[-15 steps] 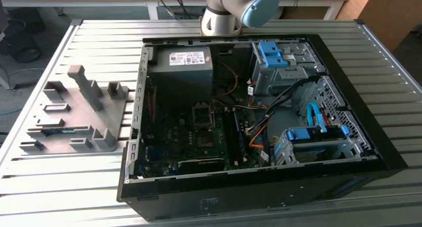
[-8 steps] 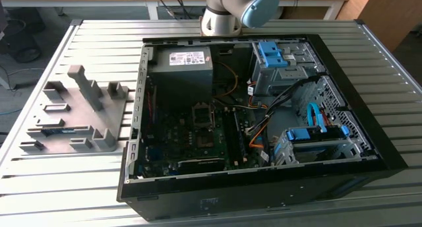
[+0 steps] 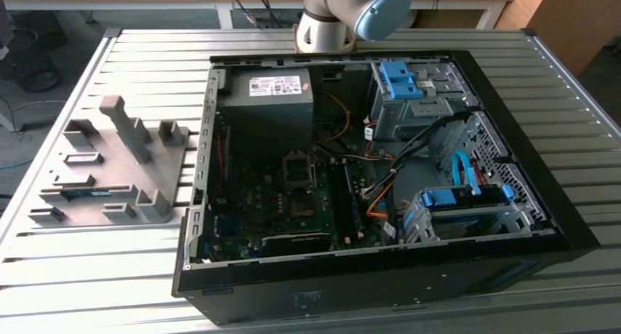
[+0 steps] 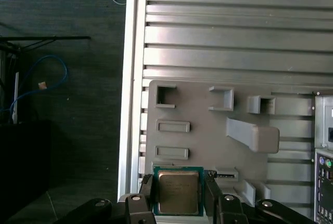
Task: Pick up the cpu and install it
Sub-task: 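Pick up the cpu and move it towards the insertion slot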
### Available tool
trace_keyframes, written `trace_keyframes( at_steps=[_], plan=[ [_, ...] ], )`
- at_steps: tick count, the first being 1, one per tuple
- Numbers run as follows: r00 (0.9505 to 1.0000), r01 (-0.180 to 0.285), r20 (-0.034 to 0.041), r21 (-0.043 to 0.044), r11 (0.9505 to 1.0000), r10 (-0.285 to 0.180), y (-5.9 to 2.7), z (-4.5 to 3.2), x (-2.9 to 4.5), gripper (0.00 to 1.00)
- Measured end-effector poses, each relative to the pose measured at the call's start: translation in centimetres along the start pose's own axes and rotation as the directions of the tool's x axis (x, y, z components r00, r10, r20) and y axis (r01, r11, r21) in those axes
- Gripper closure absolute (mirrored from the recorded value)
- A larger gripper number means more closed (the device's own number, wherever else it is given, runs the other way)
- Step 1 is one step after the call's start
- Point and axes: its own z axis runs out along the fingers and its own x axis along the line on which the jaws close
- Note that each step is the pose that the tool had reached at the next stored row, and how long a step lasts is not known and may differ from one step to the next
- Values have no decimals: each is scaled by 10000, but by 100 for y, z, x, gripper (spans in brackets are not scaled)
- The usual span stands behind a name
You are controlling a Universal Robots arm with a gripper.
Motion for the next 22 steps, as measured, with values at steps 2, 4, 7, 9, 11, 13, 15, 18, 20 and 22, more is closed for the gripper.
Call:
trace_keyframes(
  at_steps=[2,4,7,9,11,13,15,18,20,22],
  plan=[
    [10000,0,-1,0,10000,0,-1,-1,-50,53],
    [10000,0,-3,0,10000,0,-3,-2,-107,53],
    [10000,0,-5,0,10000,0,-5,-4,-191,53],
    [10000,0,-7,0,10000,0,-7,-5,-242,53],
    [10000,-1,-7,-1,10000,1,-8,-6,-296,53],
    [10000,-1,-9,0,10000,1,-9,-7,-351,53],
    [10000,0,-10,0,10000,0,-11,-8,-407,53],
    [10000,0,-11,0,10000,0,-13,-10,-483,53],
    [10000,-1,-13,0,10000,1,-14,-11,-530,53],
    [10000,-1,-14,0,10000,1,-15,-12,-583,53]
  ],
)
